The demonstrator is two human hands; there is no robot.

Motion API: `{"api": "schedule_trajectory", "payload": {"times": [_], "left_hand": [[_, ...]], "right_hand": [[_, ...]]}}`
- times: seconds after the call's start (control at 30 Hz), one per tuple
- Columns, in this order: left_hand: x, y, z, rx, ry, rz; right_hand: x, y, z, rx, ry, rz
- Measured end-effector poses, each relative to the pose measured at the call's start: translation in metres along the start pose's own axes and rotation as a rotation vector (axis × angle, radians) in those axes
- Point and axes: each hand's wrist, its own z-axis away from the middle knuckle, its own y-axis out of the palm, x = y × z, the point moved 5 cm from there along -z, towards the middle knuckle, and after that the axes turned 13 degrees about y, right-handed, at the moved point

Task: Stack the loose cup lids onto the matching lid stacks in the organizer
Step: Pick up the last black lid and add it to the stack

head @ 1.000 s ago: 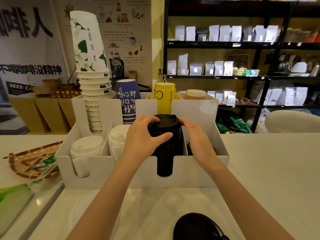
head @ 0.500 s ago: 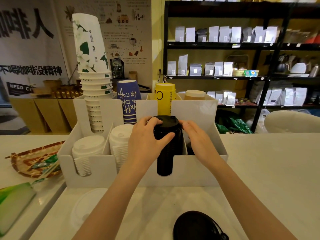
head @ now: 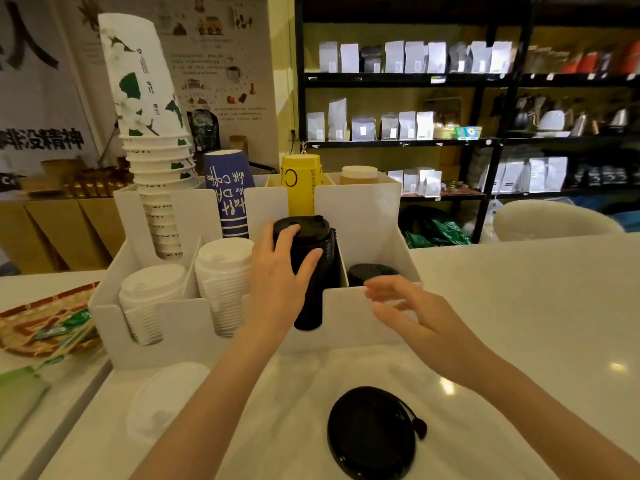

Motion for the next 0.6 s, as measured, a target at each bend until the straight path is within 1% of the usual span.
{"api": "schedule_trajectory", "payload": {"times": [0.1,0.23,0.33,0.43,0.5,0.6], "left_hand": [[-0.002,0.003,0.004,0.0,0.009,-0.055],[-0.014,0.006,0.018,0.013,0.111,-0.228],[-0.029,0.012,0.043,0.061,0.18,-0.249],[-0.038,0.017,0.077,0.207,0.224,-0.195],[-0.04,0.019,0.101,0.32,0.213,-0.114],[-0.04,0.015,0.131,0.446,0.189,-0.009]], "right_hand": [[-0.022,0.005,0.022,0.043,0.05,0.067],[-0.042,0.016,0.039,0.114,0.127,0.121],[-0.054,0.024,0.043,0.188,0.177,0.16],[-0.059,0.029,0.046,0.229,0.185,0.19],[-0.059,0.032,0.047,0.245,0.161,0.227],[-0.058,0.035,0.048,0.237,0.113,0.251]]}}
